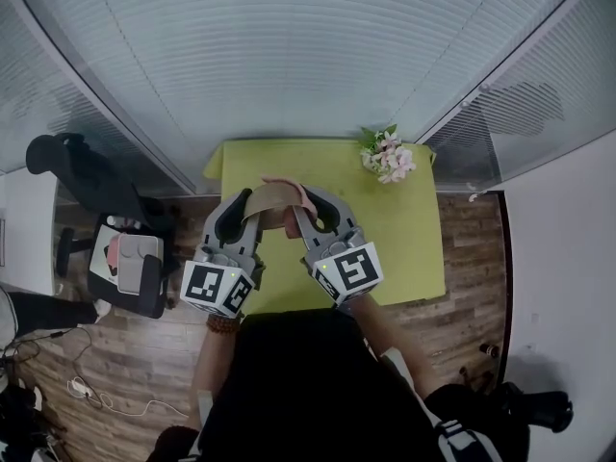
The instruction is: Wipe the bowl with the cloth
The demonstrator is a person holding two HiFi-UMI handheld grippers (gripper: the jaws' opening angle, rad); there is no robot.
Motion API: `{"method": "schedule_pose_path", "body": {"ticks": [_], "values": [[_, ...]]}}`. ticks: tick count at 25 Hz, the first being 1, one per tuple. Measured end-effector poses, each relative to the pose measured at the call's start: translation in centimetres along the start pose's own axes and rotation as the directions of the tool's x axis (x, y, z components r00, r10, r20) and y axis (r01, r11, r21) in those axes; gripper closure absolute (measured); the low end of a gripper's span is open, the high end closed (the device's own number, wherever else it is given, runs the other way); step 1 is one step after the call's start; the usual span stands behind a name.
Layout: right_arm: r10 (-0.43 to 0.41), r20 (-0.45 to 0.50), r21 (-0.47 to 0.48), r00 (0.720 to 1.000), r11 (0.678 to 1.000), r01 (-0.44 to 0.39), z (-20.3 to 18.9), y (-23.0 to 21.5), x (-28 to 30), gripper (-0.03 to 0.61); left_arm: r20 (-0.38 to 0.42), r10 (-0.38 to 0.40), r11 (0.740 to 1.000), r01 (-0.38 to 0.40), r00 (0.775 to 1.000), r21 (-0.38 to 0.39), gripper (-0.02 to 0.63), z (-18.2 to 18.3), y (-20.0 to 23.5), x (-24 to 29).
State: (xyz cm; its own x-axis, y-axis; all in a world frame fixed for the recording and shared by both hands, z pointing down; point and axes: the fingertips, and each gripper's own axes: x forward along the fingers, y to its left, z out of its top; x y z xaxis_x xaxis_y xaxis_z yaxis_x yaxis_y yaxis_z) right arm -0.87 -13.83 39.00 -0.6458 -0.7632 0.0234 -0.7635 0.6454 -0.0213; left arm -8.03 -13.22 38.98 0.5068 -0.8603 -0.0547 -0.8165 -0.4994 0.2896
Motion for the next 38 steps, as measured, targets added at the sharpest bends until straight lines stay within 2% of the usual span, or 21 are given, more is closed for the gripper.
{"method": "schedule_pose_path", "body": {"ticks": [2,4,6,8,9,10,11,14,17,19,22,23,24,25,27,29,30,32,33,35,38], "values": [[-0.007,-0.073,-0.176,0.997,0.984,-0.006,-1.1,-0.3,0.1,0.56,-0.107,-0.028,0.992,0.041,0.994,0.12,0.545,-1.6,-0.3,0.5],[-0.026,-0.125,-0.408,0.992,0.912,-0.028,-1.3,0.1,0.0,0.56,-0.173,-0.012,0.965,0.056,0.985,0.254,0.545,-2.3,-0.9,0.8],[-0.053,-0.13,-0.567,0.99,0.823,-0.03,-1.1,0.8,-0.1,0.56,-0.223,0.042,0.927,0.045,0.974,0.373,0.545,-2.9,-1.1,1.0],[-0.075,-0.128,-0.685,0.989,0.728,-0.034,-1.1,1.4,-0.2,0.56,-0.264,0.084,0.903,0.038,0.961,0.427,0.552,-3.7,-1.0,1.0],[-0.081,-0.126,-0.719,0.989,0.694,-0.035,-1.0,1.6,-0.1,0.56,-0.271,0.086,0.908,0.036,0.959,0.418,0.555,-3.8,-0.9,1.0],[-0.084,-0.122,-0.73,0.989,0.683,-0.032,-0.9,1.7,-0.1,0.56,-0.266,0.077,0.922,0.032,0.961,0.385,0.558,-3.8,-0.9,1.1],[-0.082,-0.114,-0.721,0.99,0.693,-0.026,-0.7,1.7,-0.1,0.56,-0.251,0.063,0.941,0.026,0.966,0.337,0.558,-3.5,-0.8,1.1],[-0.07,-0.067,-0.643,0.995,0.765,0.011,0.4,1.9,0.0,0.56,-0.171,0.028,0.984,0.003,0.985,0.178,0.558,-2.2,-0.4,0.8],[-0.056,-0.021,-0.531,0.998,0.846,0.036,1.6,2.0,0.0,0.56,-0.062,-0.009,0.999,0.006,0.998,-0.04,0.555,-1.0,0.2,0.2],[-0.04,-0.009,-0.448,0.999,0.893,0.031,2.1,2.0,-0.1,0.56,0.011,-0.029,0.978,0.03,1.0,-0.205,0.557,-0.4,0.5,-0.3],[-0.03,0.092,-0.257,0.995,0.965,0.053,3.5,2.1,0.0,0.561,0.116,-0.024,0.912,0.069,0.993,-0.405,0.555,-0.1,1.0,-0.9],[-0.025,0.109,-0.226,0.994,0.973,0.05,3.7,2.2,0.1,0.561,0.137,-0.021,0.891,0.08,0.99,-0.447,0.554,-0.2,1.2,-1.0],[-0.015,0.083,-0.253,0.996,0.967,0.035,3.4,2.2,0.3,0.56,0.141,-0.027,0.881,0.09,0.99,-0.464,0.552,-0.6,1.3,-1.0],[-0.007,0.028,-0.318,1.0,0.948,0.016,2.7,2.2,0.3,0.56,0.127,-0.044,0.885,0.098,0.991,-0.455,0.549,-1.0,1.2,-0.9],[-0.023,-0.051,-0.464,0.998,0.886,-0.003,1.4,2.2,0.4,0.56,0.052,-0.08,0.93,0.093,0.995,-0.355,0.546,-2.1,1.0,-0.7],[-0.05,-0.06,-0.596,0.997,0.803,0.004,0.7,2.3,0.4,0.561,-0.048,-0.025,0.989,0.018,0.999,-0.147,0.529,-2.7,1.3,-0.5],[-0.057,-0.062,-0.643,0.996,0.766,0.004,0.6,2.4,0.5,0.56,-0.084,0.026,1.0,-0.027,0.996,-0.014,0.525,-2.7,1.5,-0.5],[-0.067,-0.073,-0.712,0.995,0.702,-0.005,0.3,2.8,0.7,0.561,-0.118,0.1,0.977,-0.075,0.988,0.198,0.531,-2.4,1.2,-0.2],[-0.072,-0.078,-0.739,0.994,0.673,-0.009,0.1,3.0,0.8,0.561,-0.127,0.118,0.965,-0.084,0.985,0.249,0.543,-2.3,0.9,-0.1],[-0.077,-0.086,-0.756,0.993,0.655,-0.015,-0.1,3.0,0.9,0.561,-0.137,0.128,0.962,-0.09,0.982,0.256,0.551,-2.4,0.7,0.0],[-0.072,-0.082,-0.715,0.994,0.699,-0.008,0.1,2.8,0.8,0.561,-0.118,0.1,0.985,-0.082,0.988,0.151,0.558,-2.2,1.0,0.0]]}}
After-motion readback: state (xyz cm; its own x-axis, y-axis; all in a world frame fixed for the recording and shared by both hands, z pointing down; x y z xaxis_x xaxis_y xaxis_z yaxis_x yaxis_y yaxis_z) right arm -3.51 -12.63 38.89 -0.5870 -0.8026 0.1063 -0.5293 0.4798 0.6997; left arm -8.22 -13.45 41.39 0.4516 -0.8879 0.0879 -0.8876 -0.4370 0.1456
